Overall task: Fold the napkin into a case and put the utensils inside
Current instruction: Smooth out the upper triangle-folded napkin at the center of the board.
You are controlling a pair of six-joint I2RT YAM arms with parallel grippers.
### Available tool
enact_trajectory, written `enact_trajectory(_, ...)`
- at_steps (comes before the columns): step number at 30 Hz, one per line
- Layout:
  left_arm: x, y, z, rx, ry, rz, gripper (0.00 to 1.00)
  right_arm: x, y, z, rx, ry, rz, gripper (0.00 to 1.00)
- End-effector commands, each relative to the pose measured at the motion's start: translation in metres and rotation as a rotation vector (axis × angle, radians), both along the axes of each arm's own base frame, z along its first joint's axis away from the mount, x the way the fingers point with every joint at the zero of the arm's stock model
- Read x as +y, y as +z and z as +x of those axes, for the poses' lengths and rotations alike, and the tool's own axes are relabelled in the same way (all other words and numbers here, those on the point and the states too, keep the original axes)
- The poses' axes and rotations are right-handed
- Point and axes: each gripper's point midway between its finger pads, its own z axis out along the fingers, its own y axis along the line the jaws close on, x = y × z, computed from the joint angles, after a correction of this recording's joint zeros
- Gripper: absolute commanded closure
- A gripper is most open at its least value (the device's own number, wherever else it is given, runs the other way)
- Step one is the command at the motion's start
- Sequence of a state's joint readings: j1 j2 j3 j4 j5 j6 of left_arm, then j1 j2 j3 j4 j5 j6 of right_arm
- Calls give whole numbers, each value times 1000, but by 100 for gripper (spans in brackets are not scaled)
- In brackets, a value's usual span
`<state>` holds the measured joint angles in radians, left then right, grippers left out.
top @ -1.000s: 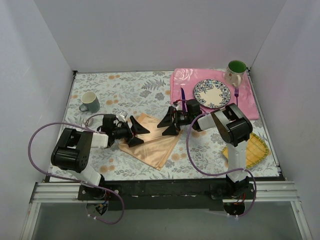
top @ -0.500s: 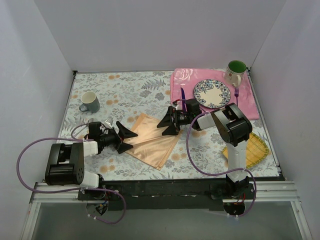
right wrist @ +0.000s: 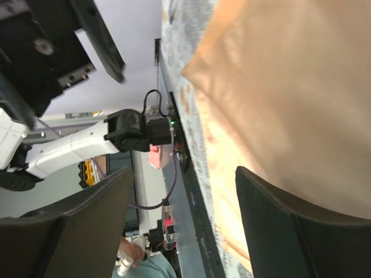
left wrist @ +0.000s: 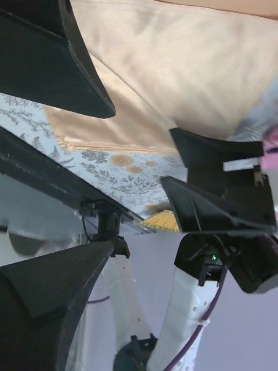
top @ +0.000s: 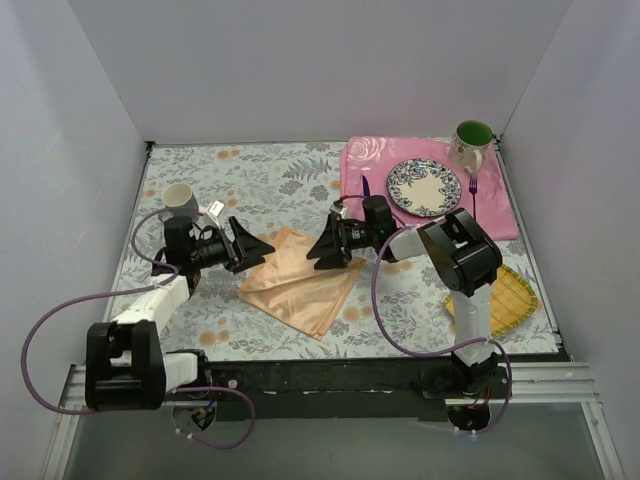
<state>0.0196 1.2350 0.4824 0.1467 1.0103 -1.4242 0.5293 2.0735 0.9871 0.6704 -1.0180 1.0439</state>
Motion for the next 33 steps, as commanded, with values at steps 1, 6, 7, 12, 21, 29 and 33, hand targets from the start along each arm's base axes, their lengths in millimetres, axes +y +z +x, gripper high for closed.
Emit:
enact_trajectory(1,-5,58,8,-389,-141,146,15,19,88,-6,-273,103,159,27)
enact_trajectory(6,16,20,25,-408,-295,469,30,2,45,11,-386,78,-144,72)
enact_trajectory(7,18,24,34,-510,-370,540,34,-3,38,18,-427,62,-194,75)
enact_trajectory(12,40,-33,17,-485,-598,794,58,-35,0,20,-563,134,-413,84)
enact_trajectory(21,54,-98,-15,-518,-809,1017,70,-51,-30,28,-607,182,-534,86)
enact_trajectory(29,41,-119,-64,-506,-942,1019,72,-47,-57,35,-572,215,-555,86)
enact_trajectory(33,16,-121,-93,-489,-1007,962,73,-37,-54,42,-602,251,-521,85)
